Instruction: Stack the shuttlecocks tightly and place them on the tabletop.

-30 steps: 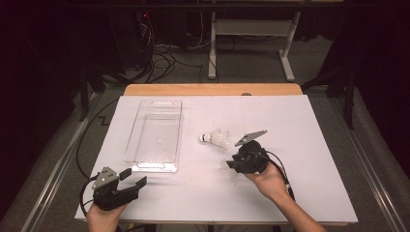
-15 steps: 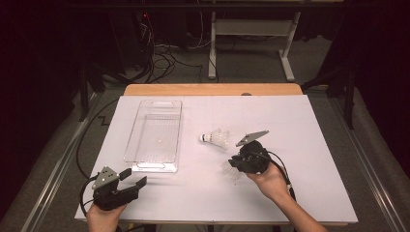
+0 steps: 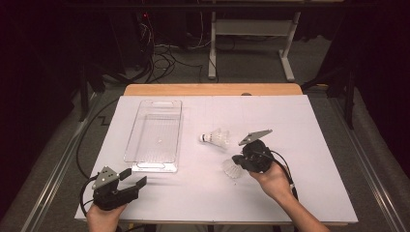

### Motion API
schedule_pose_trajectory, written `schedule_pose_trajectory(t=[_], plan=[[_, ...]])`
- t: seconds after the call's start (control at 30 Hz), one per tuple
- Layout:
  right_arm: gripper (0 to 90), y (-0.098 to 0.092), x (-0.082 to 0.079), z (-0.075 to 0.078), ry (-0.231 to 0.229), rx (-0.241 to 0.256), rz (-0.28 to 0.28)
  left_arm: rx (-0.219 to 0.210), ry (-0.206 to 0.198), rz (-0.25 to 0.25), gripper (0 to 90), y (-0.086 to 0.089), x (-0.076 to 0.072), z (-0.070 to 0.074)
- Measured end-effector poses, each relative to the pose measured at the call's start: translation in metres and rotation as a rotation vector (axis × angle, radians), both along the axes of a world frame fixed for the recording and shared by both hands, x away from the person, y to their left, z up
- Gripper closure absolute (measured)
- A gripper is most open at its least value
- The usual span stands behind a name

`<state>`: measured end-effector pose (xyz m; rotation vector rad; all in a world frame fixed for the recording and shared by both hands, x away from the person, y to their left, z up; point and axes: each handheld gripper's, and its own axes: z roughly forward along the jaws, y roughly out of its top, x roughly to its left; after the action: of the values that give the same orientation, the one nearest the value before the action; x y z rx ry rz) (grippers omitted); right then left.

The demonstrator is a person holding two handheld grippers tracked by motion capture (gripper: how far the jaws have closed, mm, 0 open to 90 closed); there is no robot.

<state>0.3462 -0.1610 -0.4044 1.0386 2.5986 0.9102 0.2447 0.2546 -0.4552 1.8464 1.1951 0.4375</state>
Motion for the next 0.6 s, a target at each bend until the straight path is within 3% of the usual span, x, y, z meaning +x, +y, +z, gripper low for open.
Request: schedule_pose_trajectory(t=[0.6], plan=[[90.0, -0.013, 0.003, 0.01, -0.028, -0.005, -0.036, 0.001, 0.001, -0.002, 33.5, 0.0, 0.0, 0.0]])
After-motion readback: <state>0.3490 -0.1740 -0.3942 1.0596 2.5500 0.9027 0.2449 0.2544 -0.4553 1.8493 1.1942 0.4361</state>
